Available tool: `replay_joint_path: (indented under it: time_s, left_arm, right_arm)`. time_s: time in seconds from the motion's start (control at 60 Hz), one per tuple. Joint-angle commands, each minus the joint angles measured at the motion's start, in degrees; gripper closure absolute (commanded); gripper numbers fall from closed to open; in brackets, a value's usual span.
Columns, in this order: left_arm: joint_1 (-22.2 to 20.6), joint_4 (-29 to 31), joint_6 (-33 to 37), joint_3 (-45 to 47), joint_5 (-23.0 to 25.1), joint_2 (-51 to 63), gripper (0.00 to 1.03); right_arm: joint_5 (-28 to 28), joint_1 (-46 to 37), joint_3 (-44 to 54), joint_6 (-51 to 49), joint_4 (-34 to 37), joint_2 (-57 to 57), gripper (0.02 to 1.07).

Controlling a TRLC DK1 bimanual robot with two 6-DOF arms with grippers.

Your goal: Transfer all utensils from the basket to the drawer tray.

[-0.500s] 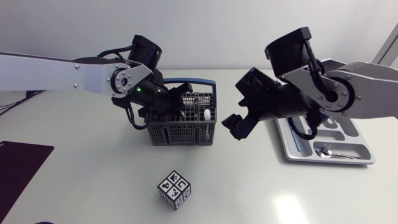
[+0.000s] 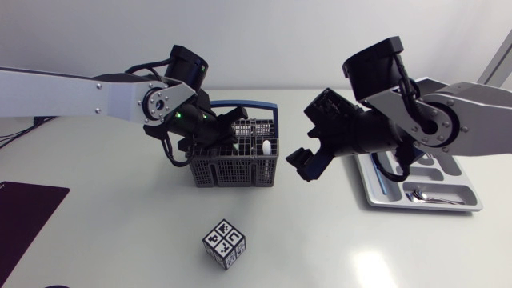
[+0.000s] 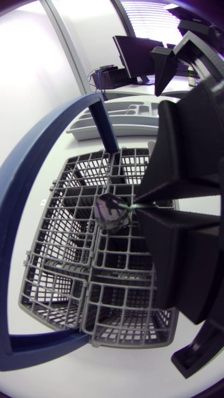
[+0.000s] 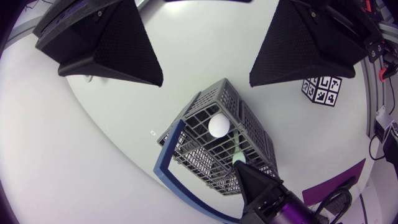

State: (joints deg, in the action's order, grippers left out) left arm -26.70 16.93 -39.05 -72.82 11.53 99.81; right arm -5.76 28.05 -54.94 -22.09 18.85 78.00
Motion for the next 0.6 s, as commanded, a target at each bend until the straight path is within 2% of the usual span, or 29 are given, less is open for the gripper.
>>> replay_joint_path:
  time_s: [0.0, 0.583]
  left_arm:
    - [-0.1, 0.6, -1.2, -0.6, 0.1, 0.6, 1.00]
    - [0.9, 1.4, -0.8, 0.4, 1.1, -5.4, 1.00]
  right_arm:
    - [0.0, 0.3, 1.8, 0.3, -0.7, -0.8, 0.07]
    - [0.5, 1.6, 2.7, -0.5, -0.5, -1.5, 0.07]
